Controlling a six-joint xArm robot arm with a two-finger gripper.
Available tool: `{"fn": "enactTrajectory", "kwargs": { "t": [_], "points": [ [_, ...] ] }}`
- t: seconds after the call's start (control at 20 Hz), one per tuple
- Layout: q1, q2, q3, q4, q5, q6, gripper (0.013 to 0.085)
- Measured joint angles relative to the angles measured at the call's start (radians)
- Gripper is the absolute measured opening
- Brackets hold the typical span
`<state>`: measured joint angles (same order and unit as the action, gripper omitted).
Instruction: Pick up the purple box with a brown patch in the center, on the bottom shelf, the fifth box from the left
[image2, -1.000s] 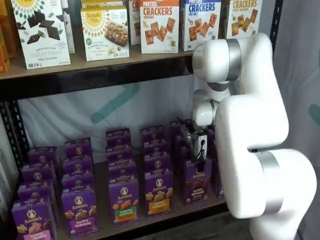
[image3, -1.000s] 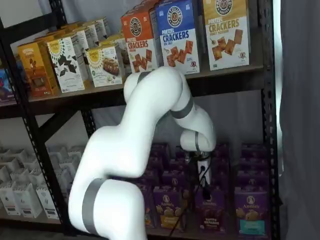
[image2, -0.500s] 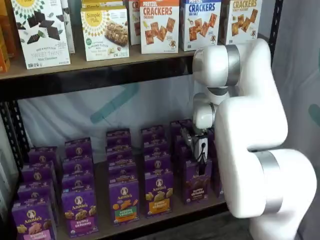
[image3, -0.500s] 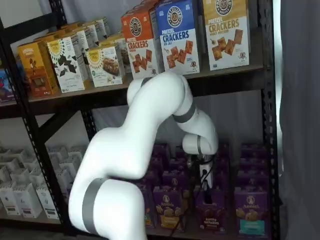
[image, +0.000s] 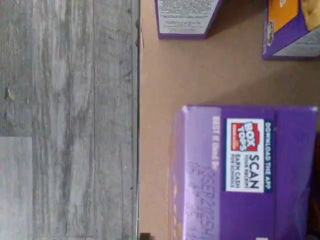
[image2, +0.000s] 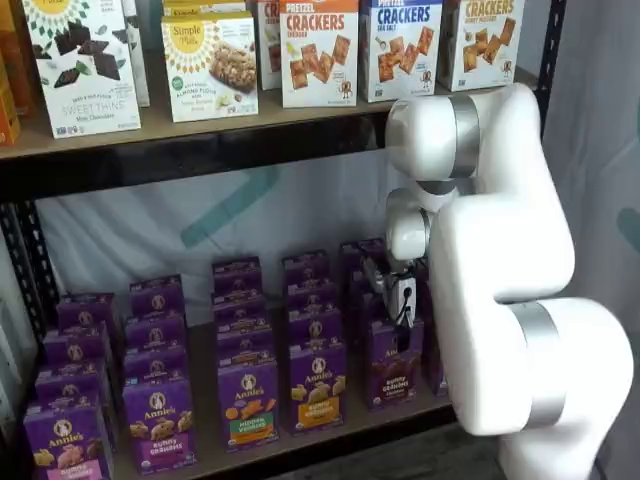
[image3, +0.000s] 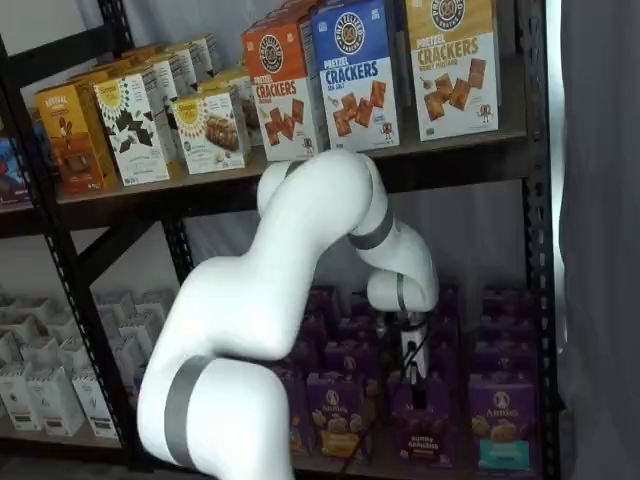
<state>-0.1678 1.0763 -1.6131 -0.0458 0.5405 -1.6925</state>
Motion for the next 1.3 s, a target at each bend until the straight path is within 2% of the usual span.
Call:
{"fn": "enactTrajectory", "kwargs": {
  "t": [0.05, 0.15, 0.5, 0.65, 0.7, 0.75, 0.8, 0.85, 1.25, 1.3],
  "points": [
    [0.000, 0.001, -0.002, 0.001, 0.001, -0.001, 0.0690],
    [0.000, 0.004, -0.009, -0.001, 0.006, 0.000, 0.0610],
    [0.001, 0.016, -0.021, -0.037, 0.000, 0.033, 0.0610],
    [0.002, 0.020, -0.028, -0.045, 0.006, 0.040, 0.0530],
    [0.002, 0.021, -0.029, -0.046, 0.006, 0.042, 0.0530],
    [0.002, 0.021, -0.029, -0.047, 0.006, 0.043, 0.0490],
    [0.002, 0.021, -0.030, -0.048, 0.006, 0.043, 0.0490],
    [0.002, 0.021, -0.030, -0.049, 0.006, 0.044, 0.0450],
    [0.000, 0.019, -0.033, -0.054, 0.006, 0.046, 0.0450],
    [0.000, 0.019, -0.033, -0.053, 0.008, 0.045, 0.0410]
  ]
}}
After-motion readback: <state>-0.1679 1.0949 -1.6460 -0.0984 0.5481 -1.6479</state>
